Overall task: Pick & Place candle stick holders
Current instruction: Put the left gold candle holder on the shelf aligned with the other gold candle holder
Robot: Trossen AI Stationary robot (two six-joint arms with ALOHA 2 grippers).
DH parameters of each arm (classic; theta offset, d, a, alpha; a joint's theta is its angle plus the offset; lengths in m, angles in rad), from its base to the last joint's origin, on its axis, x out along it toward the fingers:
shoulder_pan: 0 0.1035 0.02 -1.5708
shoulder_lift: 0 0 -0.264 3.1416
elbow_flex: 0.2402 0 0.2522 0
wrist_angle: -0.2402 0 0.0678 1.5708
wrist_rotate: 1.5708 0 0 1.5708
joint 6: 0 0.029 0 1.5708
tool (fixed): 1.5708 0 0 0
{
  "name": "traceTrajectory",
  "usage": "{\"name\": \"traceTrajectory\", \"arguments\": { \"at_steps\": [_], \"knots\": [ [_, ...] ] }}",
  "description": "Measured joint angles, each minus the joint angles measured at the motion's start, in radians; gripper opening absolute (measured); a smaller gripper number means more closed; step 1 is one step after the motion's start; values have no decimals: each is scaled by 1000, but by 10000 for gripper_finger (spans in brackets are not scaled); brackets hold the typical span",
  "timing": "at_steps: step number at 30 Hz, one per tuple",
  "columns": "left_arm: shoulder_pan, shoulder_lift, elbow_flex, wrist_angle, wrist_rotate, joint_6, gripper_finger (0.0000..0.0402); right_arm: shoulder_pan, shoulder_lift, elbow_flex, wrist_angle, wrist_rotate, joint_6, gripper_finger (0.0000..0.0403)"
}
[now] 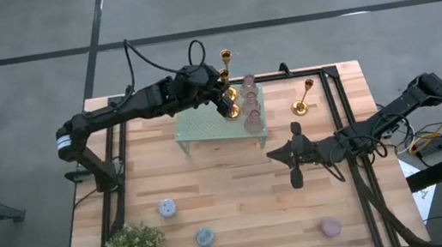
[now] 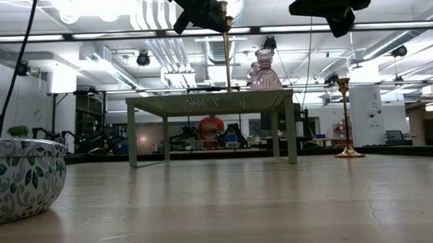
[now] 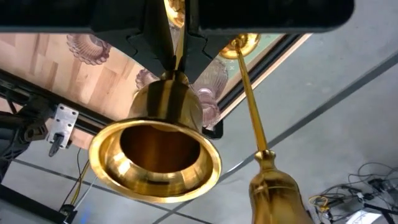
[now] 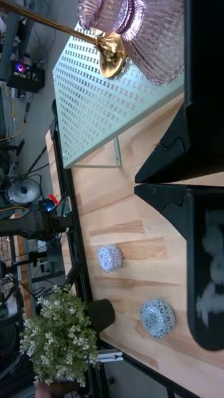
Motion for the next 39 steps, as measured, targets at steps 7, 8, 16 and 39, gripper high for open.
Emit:
{"name": "traceTrajectory", "arguments": {
  "at_steps": [7,8,16,39],
  "knots": [
    [2,7,0,2,0,0,26,0,0,0,0,0,0,8],
    [2,7,0,2,3,0,26,0,0,0,0,0,0,8],
    [2,7,0,-1,16,-3,26,0,0,0,0,0,0,8],
    [3,10,-4,-24,52,13,54,0,0,0,0,0,0,8]
  ]
}}
